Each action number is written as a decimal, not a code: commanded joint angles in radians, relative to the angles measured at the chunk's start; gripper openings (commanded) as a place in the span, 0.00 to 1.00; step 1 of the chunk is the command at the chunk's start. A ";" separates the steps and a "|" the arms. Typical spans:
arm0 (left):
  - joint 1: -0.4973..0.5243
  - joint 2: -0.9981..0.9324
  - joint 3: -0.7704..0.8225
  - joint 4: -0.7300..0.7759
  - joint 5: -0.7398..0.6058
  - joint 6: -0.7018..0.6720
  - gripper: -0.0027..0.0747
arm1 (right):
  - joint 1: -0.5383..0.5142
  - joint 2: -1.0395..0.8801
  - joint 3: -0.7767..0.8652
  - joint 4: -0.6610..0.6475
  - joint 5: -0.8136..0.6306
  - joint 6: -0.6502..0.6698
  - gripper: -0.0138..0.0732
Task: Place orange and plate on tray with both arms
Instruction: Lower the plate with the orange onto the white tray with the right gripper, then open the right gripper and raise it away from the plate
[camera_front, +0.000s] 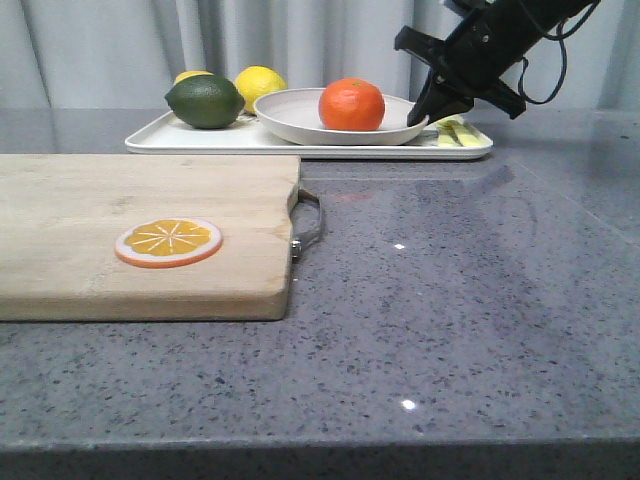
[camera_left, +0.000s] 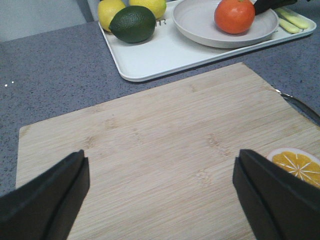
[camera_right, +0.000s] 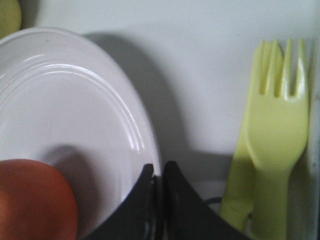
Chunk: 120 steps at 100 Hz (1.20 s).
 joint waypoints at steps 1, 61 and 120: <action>0.006 -0.003 -0.025 -0.011 -0.078 -0.009 0.77 | -0.003 -0.073 -0.036 0.051 -0.047 -0.009 0.10; 0.006 -0.003 -0.025 -0.011 -0.078 -0.009 0.77 | -0.028 -0.117 -0.069 0.051 -0.075 -0.009 0.54; 0.006 -0.003 -0.025 -0.064 -0.059 -0.009 0.77 | -0.152 -0.377 -0.112 0.046 0.219 -0.209 0.54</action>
